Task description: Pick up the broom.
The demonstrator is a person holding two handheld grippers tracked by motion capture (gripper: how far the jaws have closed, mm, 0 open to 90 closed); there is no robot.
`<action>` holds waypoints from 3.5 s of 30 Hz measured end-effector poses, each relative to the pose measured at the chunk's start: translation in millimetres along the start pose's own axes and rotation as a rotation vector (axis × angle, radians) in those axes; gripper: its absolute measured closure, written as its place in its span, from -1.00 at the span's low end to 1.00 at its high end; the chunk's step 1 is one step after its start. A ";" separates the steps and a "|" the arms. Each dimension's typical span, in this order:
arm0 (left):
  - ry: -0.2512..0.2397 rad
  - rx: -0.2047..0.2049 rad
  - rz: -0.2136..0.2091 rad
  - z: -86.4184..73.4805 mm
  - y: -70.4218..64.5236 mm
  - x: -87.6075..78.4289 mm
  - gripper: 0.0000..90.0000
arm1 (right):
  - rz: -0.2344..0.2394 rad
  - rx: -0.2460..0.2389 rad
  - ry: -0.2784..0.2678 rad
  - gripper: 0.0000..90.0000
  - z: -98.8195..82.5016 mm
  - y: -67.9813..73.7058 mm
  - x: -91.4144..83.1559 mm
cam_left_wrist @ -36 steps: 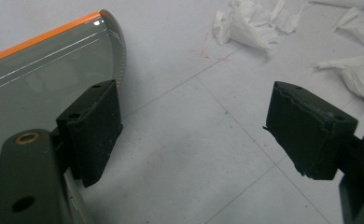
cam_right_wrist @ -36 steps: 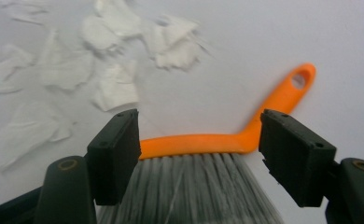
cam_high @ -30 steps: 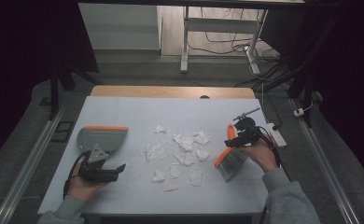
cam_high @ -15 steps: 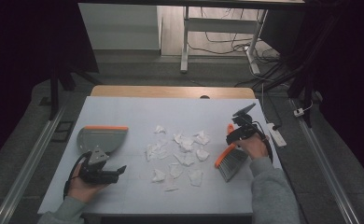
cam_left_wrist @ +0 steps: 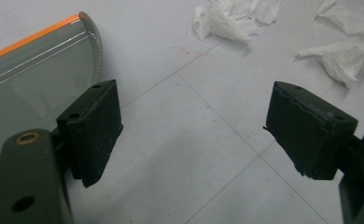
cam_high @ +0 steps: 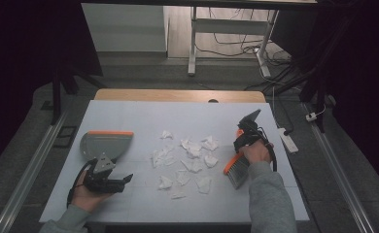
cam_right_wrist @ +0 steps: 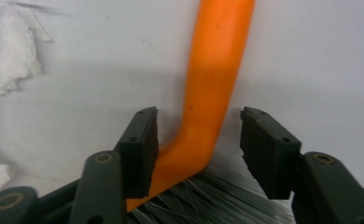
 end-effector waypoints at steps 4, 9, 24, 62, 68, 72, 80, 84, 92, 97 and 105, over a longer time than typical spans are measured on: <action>0.003 0.007 0.005 0.0 -1.1 0.1 -0.58 | -0.007 0.023 0.012 0.29 1.5 2.9 1.7; 0.000 0.002 0.003 -0.7 -0.2 -0.9 -0.58 | -0.032 0.055 0.012 0.52 2.6 3.4 1.2; 0.012 -0.010 0.008 -2.4 2.2 1.2 -0.58 | 0.083 -0.087 -0.038 0.58 -7.9 -10.2 -10.3; -0.009 -0.046 0.050 7.3 4.3 5.9 -0.58 | 0.576 -0.244 -0.611 0.57 -66.6 -25.9 -65.0; -0.021 -0.044 0.047 8.4 4.0 3.5 -0.57 | 0.597 -0.224 -0.692 0.57 -71.9 -15.9 -70.0; -0.029 -0.044 0.042 8.9 3.5 1.8 -0.57 | 0.604 -0.208 -0.740 0.57 -75.1 -10.3 -75.0; -0.051 -0.032 0.031 14.2 0.2 -2.8 -0.57 | 0.618 -0.205 -0.788 0.57 -78.3 7.1 -77.4; -0.061 -0.028 0.021 19.1 -1.8 -3.9 -0.57 | 0.626 -0.215 -0.808 0.57 -79.1 16.9 -79.5; -0.094 0.006 -0.024 41.9 -16.1 -4.4 -0.57 | 0.638 -0.223 -0.838 0.57 -77.6 33.6 -80.2; -0.112 0.048 -0.059 63.4 -33.3 -1.7 -0.57 | 0.649 -0.219 -0.865 0.57 -77.4 42.2 -80.9; -0.124 0.121 -0.141 98.5 -72.5 8.4 -0.54 | 0.661 -0.233 -0.876 0.57 -77.5 60.0 -78.7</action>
Point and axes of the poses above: each handheld gripper's, and its own axes: x roughly forward along the jaws, z roughly out of its top, y roughly to its left, the point moved 1 cm from there along x, roughly forward along the jaws, and after that the axes turned 10 degrees about y, right-handed, at the moved point
